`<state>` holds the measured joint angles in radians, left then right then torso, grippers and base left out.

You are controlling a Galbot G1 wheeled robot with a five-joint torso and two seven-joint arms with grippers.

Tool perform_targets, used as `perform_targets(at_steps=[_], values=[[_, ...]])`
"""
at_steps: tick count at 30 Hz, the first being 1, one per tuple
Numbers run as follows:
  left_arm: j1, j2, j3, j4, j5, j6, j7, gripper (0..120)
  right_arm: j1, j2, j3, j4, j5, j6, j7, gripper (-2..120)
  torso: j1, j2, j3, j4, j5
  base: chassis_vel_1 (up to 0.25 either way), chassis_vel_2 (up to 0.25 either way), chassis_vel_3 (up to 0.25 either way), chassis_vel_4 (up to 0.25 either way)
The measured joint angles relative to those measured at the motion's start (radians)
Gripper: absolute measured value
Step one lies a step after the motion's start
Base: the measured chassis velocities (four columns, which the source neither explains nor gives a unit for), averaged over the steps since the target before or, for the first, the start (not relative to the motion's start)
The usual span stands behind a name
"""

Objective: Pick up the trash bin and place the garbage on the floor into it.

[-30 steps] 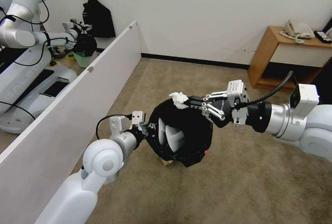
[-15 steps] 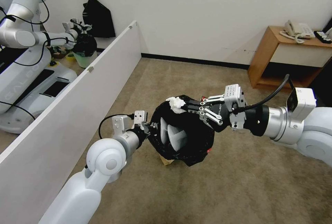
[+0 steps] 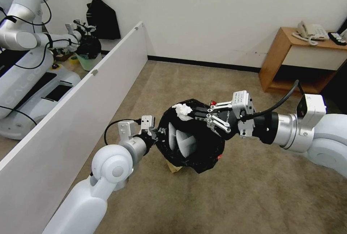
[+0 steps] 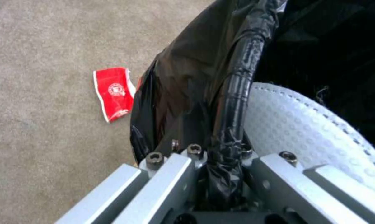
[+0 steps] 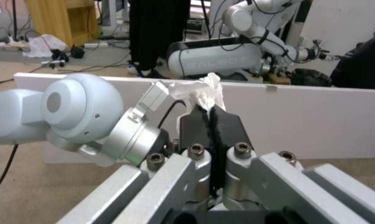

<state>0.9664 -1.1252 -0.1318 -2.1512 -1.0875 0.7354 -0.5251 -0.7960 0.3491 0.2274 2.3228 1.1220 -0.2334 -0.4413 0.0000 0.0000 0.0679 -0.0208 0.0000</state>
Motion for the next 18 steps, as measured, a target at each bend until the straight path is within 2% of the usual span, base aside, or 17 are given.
perform_targets(at_steps=[8,14,15,18], values=[[-0.002,0.007,-0.001,0.0,-0.005,0.0,0.0,0,-0.01,0.001,0.0,-0.004,-0.015,-0.003,0.0,0,0.0,0.0,0.0,0.0,0.0,0.0,0.0,0.0,0.0],[0.003,0.009,-0.006,-0.006,-0.006,0.0,0.001,0,-0.017,0.0,0.002,-0.009,-0.024,-0.003,-0.011,25,0.0,0.0,0.0,0.0,0.0,0.0,0.0,0.0,0.0],[0.003,0.009,-0.006,-0.006,-0.006,0.0,0.001,0,-0.017,0.0,0.002,-0.009,-0.024,-0.003,-0.011,25,0.0,0.0,0.0,0.0,0.0,0.0,0.0,0.0,0.0],[0.006,0.011,-0.011,-0.009,-0.006,0.0,0.003,0,-0.026,-0.004,0.009,-0.011,-0.031,-0.003,-0.027,40,0.0,0.0,0.0,0.0,0.0,0.0,0.0,0.0,0.0]])
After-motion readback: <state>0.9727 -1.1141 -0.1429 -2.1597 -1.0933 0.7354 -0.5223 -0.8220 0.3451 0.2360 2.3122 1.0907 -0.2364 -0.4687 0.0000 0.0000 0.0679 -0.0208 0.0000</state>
